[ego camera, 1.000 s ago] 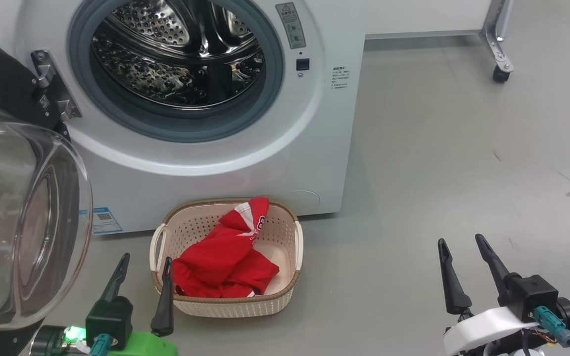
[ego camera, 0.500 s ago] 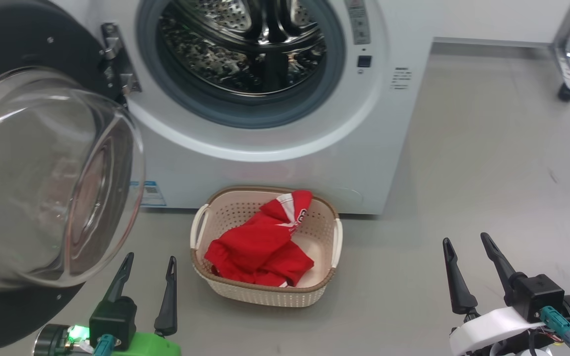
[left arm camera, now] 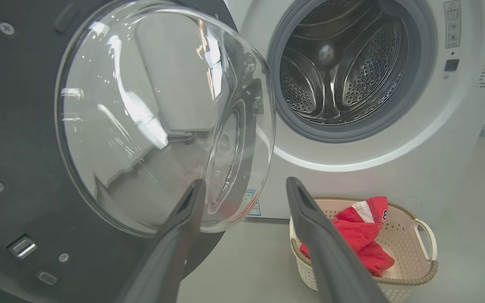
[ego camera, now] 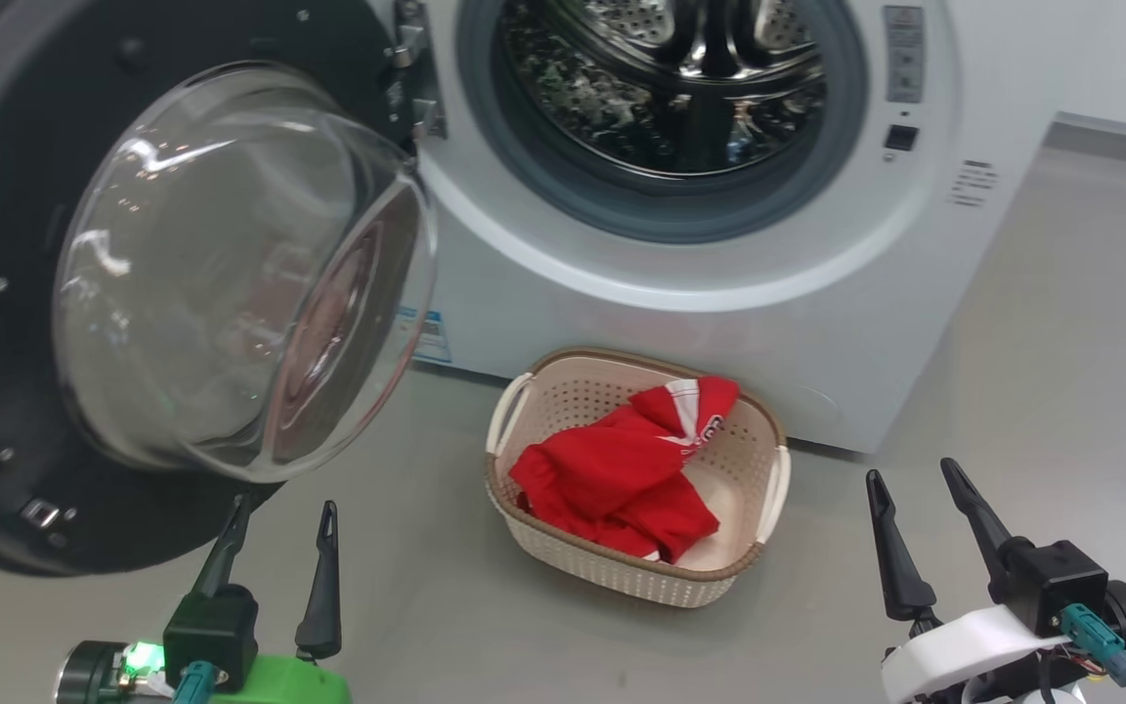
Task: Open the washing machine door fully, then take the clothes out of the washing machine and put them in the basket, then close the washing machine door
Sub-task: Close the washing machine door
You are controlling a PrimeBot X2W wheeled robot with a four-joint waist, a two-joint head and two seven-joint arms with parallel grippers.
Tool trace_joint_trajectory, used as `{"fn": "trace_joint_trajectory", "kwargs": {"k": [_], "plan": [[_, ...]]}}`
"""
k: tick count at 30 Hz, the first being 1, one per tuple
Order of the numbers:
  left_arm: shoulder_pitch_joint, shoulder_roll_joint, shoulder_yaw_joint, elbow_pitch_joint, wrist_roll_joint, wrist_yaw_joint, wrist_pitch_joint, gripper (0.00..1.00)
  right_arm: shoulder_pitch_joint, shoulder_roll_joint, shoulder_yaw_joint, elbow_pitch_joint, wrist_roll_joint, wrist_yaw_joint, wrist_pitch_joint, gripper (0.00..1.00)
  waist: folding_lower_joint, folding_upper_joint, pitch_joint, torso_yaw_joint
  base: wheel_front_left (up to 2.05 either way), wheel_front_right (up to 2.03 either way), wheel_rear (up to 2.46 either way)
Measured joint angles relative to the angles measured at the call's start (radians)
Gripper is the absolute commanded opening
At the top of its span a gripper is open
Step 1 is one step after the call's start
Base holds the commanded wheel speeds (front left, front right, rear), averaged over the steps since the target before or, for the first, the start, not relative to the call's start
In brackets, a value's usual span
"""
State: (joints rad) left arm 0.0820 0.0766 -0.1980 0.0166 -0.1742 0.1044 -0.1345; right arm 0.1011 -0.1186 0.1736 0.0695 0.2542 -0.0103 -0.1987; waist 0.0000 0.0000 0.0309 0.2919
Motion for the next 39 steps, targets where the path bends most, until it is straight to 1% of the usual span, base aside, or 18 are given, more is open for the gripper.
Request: {"fn": "trace_joint_trajectory", "kwargs": {"k": [7, 9, 18, 23, 34, 35, 36, 37, 39], "plan": [[-0.002, -0.002, 0.010, -0.003, 0.000, 0.005, -0.012, 1.00, -0.001, -0.001, 0.002, -0.007, 0.000, 0.000, 0.000, 1.00, 0.0000, 0.0000, 0.013, 0.093, 0.00, 0.00, 0.00], [-0.002, -0.004, 0.014, -0.002, 0.000, 0.005, -0.018, 1.00, -0.005, -0.001, 0.005, -0.008, 0.000, 0.000, 0.001, 1.00, 0.0000, 0.0000, 0.018, 0.130, 0.00, 0.00, 0.00], [-0.002, -0.008, 0.033, 0.001, 0.000, 0.005, -0.026, 1.00, -0.013, -0.001, 0.020, -0.010, -0.003, 0.003, 0.010, 1.00, 0.0000, 0.0000, 0.031, 0.219, 0.00, 0.00, 0.00], [-0.001, -0.010, 0.055, 0.001, -0.001, 0.006, -0.034, 1.00, -0.026, 0.000, 0.038, -0.009, -0.006, 0.009, 0.014, 1.00, 0.0000, 0.0000, 0.037, 0.243, 0.00, 0.00, 0.00], [0.000, -0.017, 0.061, 0.001, -0.002, 0.007, -0.034, 1.00, -0.033, 0.000, 0.045, -0.004, -0.006, 0.018, 0.019, 1.00, 0.0000, 0.0000, 0.034, 0.245, 0.00, 0.00, 0.00], [0.000, -0.018, 0.061, 0.001, -0.002, 0.009, -0.034, 0.87, -0.033, 0.000, 0.045, -0.004, -0.006, 0.018, 0.019, 1.00, 0.0000, 0.0000, 0.033, 0.245, 0.00, 0.00, 0.00], [0.000, -0.018, 0.061, 0.001, -0.002, 0.009, -0.034, 0.61, -0.033, 0.000, 0.045, -0.003, -0.006, 0.018, 0.019, 1.00, 0.0000, 0.0000, 0.033, 0.245, 0.00, 0.00, 0.00], [0.000, -0.018, 0.061, 0.001, -0.002, 0.010, -0.034, 0.45, -0.033, 0.000, 0.045, -0.003, -0.006, 0.018, 0.019, 1.00, 0.0000, 0.0000, 0.032, 0.245, 0.00, 0.00, 0.00], [0.000, -0.018, 0.057, 0.001, -0.006, 0.010, -0.034, 0.20, -0.034, 0.000, 0.045, 0.000, -0.006, 0.018, 0.019, 1.00, 0.0000, 0.0000, 0.031, 0.244, 0.00, 0.00, 0.00]]}}
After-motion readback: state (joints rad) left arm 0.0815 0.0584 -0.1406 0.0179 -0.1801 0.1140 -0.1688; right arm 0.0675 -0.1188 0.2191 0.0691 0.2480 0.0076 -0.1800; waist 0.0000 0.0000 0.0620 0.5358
